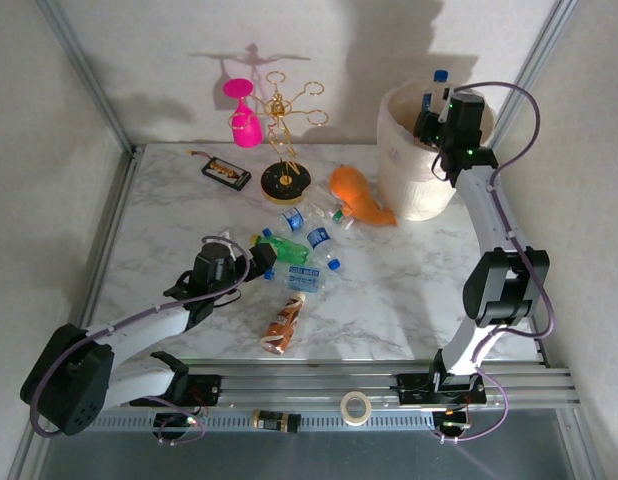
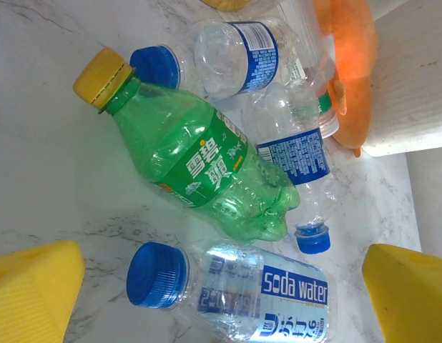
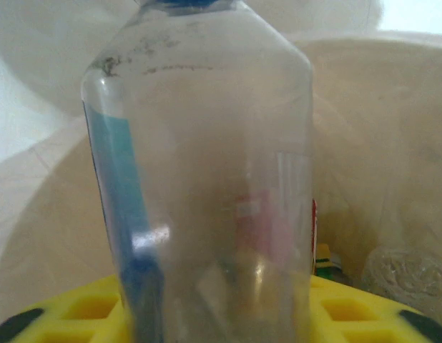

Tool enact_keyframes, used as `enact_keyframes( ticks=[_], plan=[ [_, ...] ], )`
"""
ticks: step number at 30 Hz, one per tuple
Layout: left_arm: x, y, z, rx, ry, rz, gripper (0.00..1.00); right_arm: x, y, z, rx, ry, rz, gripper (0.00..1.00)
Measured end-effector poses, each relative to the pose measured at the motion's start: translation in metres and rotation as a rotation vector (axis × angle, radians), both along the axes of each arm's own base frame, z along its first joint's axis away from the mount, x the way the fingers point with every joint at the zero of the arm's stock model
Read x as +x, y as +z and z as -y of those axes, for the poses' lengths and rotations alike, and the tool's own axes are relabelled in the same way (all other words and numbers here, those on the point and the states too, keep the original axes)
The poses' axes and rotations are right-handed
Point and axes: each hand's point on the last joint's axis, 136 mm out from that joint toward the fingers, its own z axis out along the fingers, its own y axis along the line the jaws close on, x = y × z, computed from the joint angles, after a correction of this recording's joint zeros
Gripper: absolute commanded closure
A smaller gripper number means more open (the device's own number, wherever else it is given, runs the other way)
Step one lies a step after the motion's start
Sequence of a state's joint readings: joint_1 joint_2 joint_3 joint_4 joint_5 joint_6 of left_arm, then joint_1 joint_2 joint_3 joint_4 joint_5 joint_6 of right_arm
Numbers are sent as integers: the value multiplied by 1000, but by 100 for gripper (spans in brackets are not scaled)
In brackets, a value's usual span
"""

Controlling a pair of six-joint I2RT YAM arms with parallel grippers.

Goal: Put the plastic bottles in the bin

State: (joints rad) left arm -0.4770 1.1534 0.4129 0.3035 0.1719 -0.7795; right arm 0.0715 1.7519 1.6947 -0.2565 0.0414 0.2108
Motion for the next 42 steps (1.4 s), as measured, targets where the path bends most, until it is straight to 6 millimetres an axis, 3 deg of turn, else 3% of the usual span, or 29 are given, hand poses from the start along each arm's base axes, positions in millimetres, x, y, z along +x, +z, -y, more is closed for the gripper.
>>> enact_keyframes(
  ticks=[3,7,12,17,20,24,28,33,38,42],
  plan=[
    [-1,0,-2,12,4,0,0,0,0,0,8,-4,-8,33],
    [-2,5,-4,19,4,17,0,1,18,0,21,-8,25,21],
    [-4,8,-3,27,-9,28,0,-3,37,0,43,-14,60,13],
    [-10,10,2,46,-43,40,0,-23,73,-7,69,9,130,1],
    [-16,13,7,58,-73,51,0,-45,100,-28,76,56,187,1],
    [-27,15,19,60,-125,55,1,-82,117,-77,96,169,239,1],
    [-46,9,32,75,-196,38,0,-117,101,-126,113,290,233,1],
    [-74,-6,44,108,-280,-11,0,-150,48,-170,130,398,156,1],
    [-105,-26,49,156,-350,-81,0,-178,0,-197,147,467,75,1],
    [-125,-42,48,219,-389,-130,2,-193,-19,-204,170,483,42,1]
  ],
)
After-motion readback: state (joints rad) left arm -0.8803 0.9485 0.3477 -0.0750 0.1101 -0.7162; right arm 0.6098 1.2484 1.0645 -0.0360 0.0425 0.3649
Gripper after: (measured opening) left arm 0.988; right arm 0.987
